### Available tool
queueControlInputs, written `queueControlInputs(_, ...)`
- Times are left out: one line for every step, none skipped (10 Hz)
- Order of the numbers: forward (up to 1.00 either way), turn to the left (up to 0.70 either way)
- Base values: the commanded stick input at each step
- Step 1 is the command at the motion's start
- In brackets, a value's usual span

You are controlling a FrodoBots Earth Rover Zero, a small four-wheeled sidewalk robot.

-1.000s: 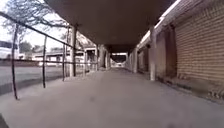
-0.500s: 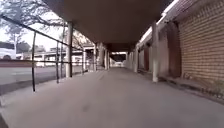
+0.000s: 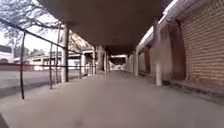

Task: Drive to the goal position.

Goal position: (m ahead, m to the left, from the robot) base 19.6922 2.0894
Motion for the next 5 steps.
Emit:
queueControlInputs(0.7,0.0)
queueControlInputs(0.7,0.0)
queueControlInputs(0.7,0.0)
queueControlInputs(0.7,0.0)
queueControlInputs(0.7,0.0)
